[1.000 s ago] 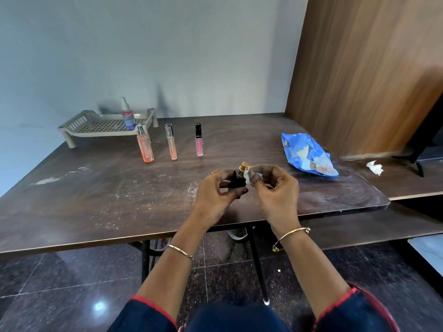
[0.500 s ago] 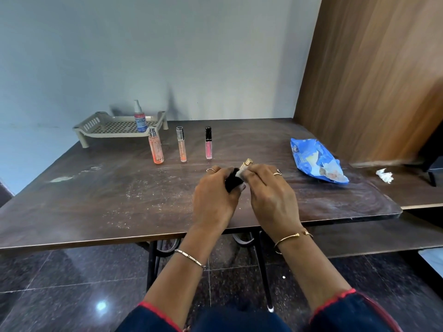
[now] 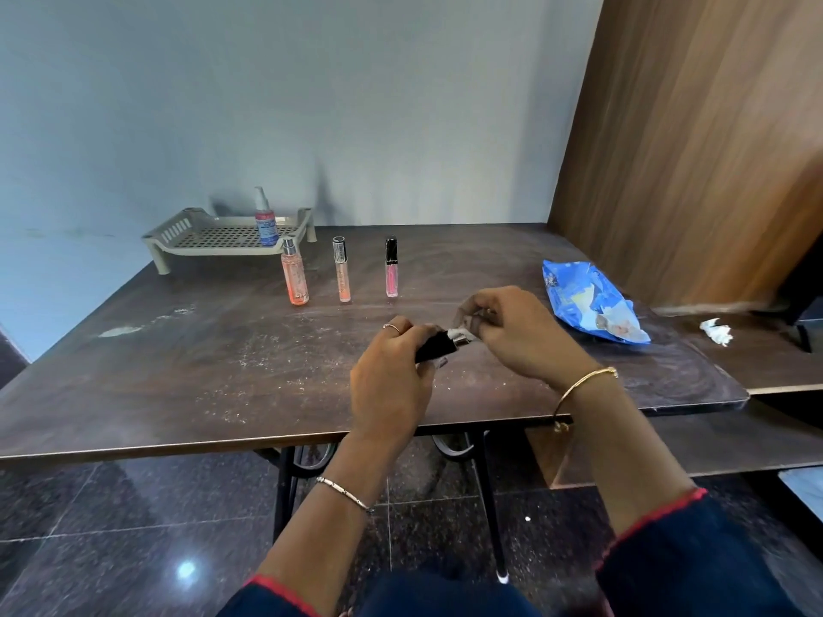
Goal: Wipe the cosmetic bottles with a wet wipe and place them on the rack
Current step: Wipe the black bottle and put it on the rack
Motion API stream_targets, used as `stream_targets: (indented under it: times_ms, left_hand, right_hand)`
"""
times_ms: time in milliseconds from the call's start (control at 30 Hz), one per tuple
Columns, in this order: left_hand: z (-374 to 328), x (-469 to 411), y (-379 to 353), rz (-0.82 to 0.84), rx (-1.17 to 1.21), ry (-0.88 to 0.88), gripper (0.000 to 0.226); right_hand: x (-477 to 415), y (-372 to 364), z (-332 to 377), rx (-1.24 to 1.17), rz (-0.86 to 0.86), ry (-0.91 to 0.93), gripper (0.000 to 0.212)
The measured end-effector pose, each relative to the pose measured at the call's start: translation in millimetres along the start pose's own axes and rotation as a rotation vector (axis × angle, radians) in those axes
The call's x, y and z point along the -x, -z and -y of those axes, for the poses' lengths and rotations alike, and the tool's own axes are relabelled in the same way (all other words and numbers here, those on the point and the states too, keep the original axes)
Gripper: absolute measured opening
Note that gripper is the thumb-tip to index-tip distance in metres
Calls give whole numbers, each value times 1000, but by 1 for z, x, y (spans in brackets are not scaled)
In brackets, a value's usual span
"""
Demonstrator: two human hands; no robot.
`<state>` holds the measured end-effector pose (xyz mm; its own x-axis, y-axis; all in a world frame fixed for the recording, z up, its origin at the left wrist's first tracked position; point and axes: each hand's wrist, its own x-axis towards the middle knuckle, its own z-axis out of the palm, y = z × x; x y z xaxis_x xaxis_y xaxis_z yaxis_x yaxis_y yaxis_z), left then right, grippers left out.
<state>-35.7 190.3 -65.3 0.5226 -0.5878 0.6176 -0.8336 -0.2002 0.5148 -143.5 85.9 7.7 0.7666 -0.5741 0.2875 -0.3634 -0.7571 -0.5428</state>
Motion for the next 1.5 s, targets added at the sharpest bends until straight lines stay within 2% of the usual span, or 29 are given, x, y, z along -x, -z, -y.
stream_targets:
  times_ms: [67,133,200,233,267,333,467,533,600,733,867,1000,1100,1167,1300,1400,1500]
  left_hand:
    - [4,0,0,12,84,5,32]
    - [6,-3,0,68,271,89,34]
    - [1,-7,2,173,711,293,32]
    - [-1,-9,2,202,927,379,31]
    - [-1,-9,2,212,1088,435,29]
    - [0,-10,2,240,1318,506,25]
    - [5,-12,6,269,1541,646,25]
    - [6,-11,7,274,1609,696,30]
    - [7,-11,8,259,1698,729,36]
    - [-1,-10,3,189,1753,720,44]
    - [-7,-9,-5,77,1669,636,28]
    - [-3,-11,-7,10,1420,530,28]
    - [7,-17,-5,15,1217,488,18]
    - [16,-22,-4,28,1189,541,18]
    - [31,-26,-4,97,1186,657,20]
    - [33,-30,-3,110,1157,667,21]
    - [37,-36,0,112,1120,654,20]
  right_hand:
    - [0,4,-3,-415,71,-97,13]
    - [3,1,-8,-827,57,-200,13]
    - [6,-7,-9,-1143,-14,-252,23]
    - [9,-12,-9,-1206,-53,-232,27]
    - [10,-18,-7,-1184,-97,-184,26]
    - [14,-33,-3,-972,-212,-79,20]
    - [24,-60,-3,-462,-470,28,22]
    - [31,-66,-5,-379,-533,91,17]
    - [35,-68,-5,-424,-556,90,15]
    - [31,-76,6,-844,-607,-176,15]
    - [33,-89,16,-1206,-582,-410,5]
    - [33,-88,12,-1490,-438,-556,4]
    - [29,-81,1,-1652,-334,-550,8]
    - [19,-72,-10,-1553,-369,-501,9]
    - [-9,-58,-43,-872,-461,-366,12]
    - [-30,-56,-66,-420,-370,-352,13]
    - [-47,-57,-78,-186,-214,-330,6]
